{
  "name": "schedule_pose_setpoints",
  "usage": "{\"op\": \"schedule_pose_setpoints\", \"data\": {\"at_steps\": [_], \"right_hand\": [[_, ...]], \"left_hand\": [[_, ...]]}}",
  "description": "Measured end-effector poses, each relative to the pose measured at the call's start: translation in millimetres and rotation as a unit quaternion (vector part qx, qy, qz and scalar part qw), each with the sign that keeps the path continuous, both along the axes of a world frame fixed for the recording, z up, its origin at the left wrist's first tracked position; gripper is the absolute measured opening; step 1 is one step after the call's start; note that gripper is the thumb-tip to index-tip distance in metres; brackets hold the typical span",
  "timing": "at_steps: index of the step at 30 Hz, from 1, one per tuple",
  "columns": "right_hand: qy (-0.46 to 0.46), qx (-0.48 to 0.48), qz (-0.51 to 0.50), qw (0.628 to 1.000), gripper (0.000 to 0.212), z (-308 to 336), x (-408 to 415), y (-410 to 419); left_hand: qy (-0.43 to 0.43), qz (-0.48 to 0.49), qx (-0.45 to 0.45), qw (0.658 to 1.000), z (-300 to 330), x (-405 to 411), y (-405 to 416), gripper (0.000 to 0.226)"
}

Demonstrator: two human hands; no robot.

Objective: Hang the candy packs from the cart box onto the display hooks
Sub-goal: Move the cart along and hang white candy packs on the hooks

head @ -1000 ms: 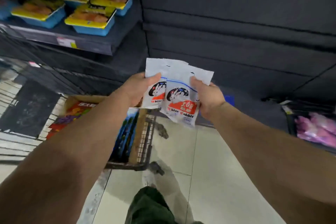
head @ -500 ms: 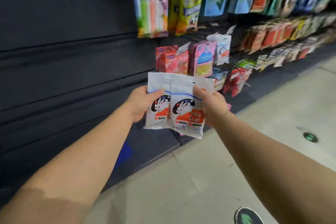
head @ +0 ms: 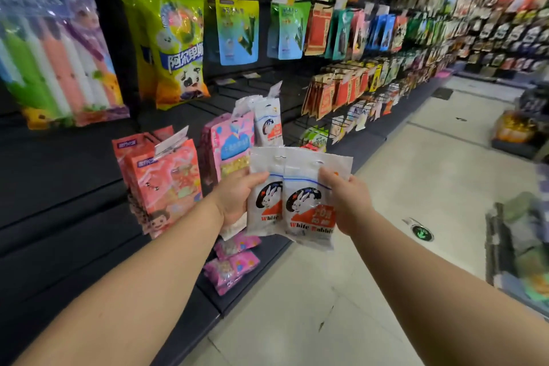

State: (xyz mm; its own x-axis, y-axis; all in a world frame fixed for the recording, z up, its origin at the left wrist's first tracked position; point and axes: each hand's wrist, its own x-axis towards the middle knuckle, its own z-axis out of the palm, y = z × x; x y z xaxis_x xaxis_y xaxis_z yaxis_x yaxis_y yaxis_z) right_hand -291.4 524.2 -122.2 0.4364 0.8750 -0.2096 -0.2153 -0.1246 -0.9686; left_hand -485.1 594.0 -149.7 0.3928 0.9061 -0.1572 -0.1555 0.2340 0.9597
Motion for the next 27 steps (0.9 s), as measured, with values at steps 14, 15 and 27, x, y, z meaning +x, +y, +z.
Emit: {"op": "schedule_pose_setpoints", "data": {"at_steps": [14, 15, 27], "right_hand": [[-0.008, -0.004, 0.059, 0.998, 0.016, -17.9, 123.5, 202.8], [-0.008, -0.003, 0.075, 0.997, 0.014, -21.4, 127.4, 215.2], [-0.053, -0.007, 0.292, 0.955, 0.017, -30.2, 170.1, 348.7]], "left_hand": [[0.072, 0.068, -0.004, 0.995, -17.3, 108.6, 190.1, 0.017], [0.079, 0.088, 0.001, 0.993, -22.8, 108.9, 198.9, 0.02], [0.037, 0.376, -0.069, 0.923, -38.7, 134.2, 203.8, 0.014]]}}
